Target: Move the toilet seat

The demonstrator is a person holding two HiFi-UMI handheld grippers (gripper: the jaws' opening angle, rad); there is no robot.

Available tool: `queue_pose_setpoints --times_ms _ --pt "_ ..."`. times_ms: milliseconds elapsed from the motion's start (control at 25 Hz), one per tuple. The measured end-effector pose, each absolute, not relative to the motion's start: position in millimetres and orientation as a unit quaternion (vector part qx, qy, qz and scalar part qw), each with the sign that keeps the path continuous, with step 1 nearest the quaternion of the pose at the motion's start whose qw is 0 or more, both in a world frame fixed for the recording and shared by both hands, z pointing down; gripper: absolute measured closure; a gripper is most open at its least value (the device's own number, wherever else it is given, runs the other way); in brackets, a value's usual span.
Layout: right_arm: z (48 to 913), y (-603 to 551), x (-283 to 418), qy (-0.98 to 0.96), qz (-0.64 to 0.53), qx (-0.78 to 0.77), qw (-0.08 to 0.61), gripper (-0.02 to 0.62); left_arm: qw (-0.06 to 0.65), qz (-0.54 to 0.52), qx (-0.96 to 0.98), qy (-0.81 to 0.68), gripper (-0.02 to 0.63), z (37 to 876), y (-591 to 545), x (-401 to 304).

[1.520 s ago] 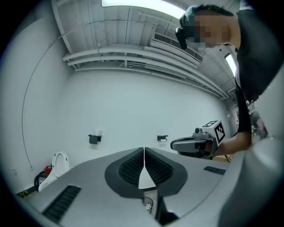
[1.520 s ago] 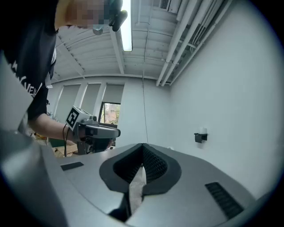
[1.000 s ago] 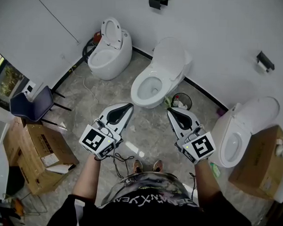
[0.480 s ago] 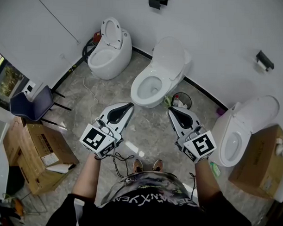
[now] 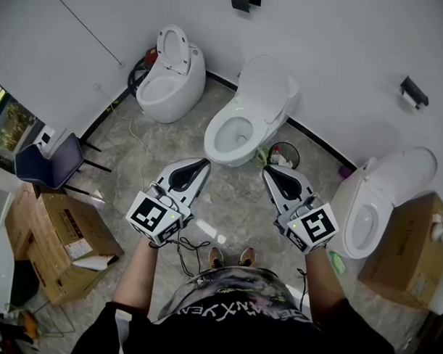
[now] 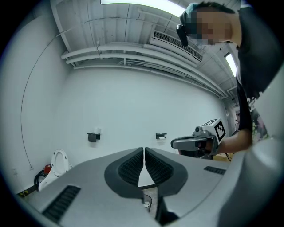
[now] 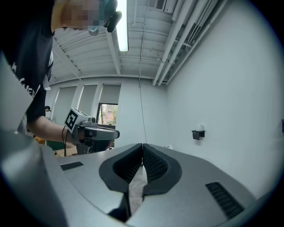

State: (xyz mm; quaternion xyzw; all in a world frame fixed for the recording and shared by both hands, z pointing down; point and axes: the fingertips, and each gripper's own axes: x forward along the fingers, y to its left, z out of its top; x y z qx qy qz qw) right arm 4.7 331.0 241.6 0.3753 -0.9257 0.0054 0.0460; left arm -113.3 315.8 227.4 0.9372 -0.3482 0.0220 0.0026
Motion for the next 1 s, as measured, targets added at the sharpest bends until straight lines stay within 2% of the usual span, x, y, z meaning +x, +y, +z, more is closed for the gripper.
queue_pose_setpoints --times_ms 320,480,600,800,1000 --pt "243 333 6 -0.927 0.008 0.371 0.044 0.583 0.005 0.023 0.938 -0.346 0.575 231 318 -109" --pt "244 334 5 -0.929 0.012 0.368 0.043 0.548 0.002 0.021 0.939 -0.344 0.574 231 319 -108" --pt "244 334 4 -0.93 0.014 0.366 0.041 0.536 0.003 0.024 0.939 -0.343 0.497 233 320 -108" --pt "244 336 5 -0.931 0.015 0.362 0.039 0.514 0.002 0.03 0.94 -0.34 0.453 235 321 -105" --pt "243 339 6 -0.932 0.018 0.36 0.036 0.451 -0.004 0.029 0.943 -0.333 0.39 234 323 -102"
